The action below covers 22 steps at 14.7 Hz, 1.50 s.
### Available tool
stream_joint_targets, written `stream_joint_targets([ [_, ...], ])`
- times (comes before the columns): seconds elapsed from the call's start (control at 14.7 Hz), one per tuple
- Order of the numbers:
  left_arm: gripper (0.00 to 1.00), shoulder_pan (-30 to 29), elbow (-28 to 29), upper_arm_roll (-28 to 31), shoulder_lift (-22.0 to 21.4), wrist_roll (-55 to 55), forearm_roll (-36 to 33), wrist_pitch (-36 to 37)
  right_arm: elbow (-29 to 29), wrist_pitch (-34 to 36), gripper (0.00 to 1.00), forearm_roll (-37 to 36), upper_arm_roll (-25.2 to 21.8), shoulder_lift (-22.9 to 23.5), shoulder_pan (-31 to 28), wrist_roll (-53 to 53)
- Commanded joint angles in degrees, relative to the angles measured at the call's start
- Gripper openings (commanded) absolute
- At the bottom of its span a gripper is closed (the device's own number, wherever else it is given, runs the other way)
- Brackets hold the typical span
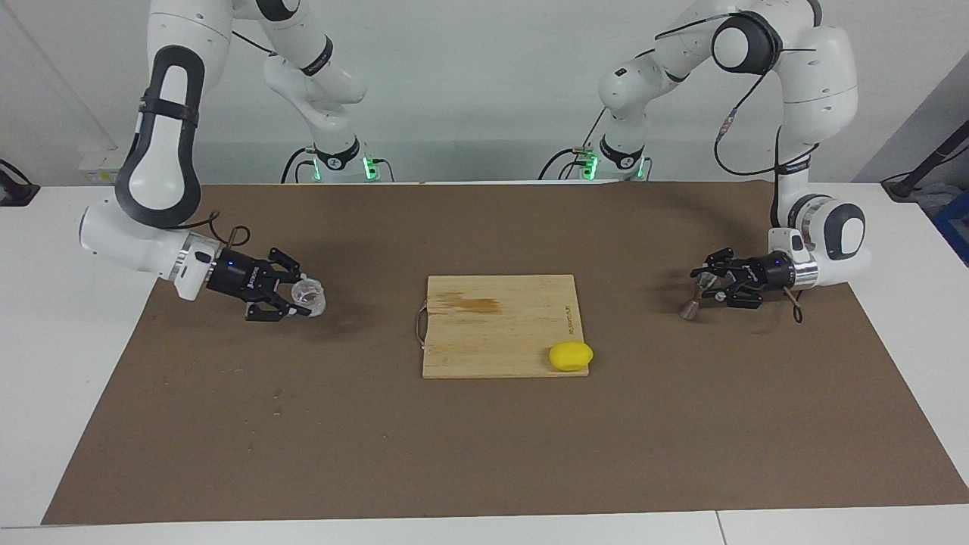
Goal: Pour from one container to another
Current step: 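Close the left gripper on the small metal cup, then carry the metal cup with the left gripper onto the cutting board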
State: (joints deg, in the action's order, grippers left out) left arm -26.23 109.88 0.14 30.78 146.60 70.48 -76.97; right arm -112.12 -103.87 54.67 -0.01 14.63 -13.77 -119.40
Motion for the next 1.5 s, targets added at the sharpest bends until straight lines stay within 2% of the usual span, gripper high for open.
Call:
stream_joint_targets([
  [0.0,0.37,1.1,-1.1,0.1,1.0,1.0,1.2,-0.5,-1.6,-1.2,0.00,1.4,0.1,-1.7,0.1,1.4],
  [0.14,0.27,1.1,-1.1,0.1,1.0,0.9,1.2,-0.5,-1.6,-1.2,0.00,1.4,0.1,-1.7,0.1,1.3],
  [0.2,0.25,1.1,-1.1,0.1,1.0,0.9,1.2,-0.5,-1.6,-1.2,0.00,1.4,0.1,-1.7,0.1,1.3],
  [0.82,0.24,2.4,-1.0,-0.7,0.2,-1.7,2.3,0.0,-1.5,-0.9,0.00,1.8,0.2,-2.0,0.1,1.3],
  [1.43,0.21,13.0,1.4,-0.8,-4.8,-3.6,8.4,-1.8,-1.5,-0.4,0.00,2.2,0.2,-2.5,-0.1,1.4],
])
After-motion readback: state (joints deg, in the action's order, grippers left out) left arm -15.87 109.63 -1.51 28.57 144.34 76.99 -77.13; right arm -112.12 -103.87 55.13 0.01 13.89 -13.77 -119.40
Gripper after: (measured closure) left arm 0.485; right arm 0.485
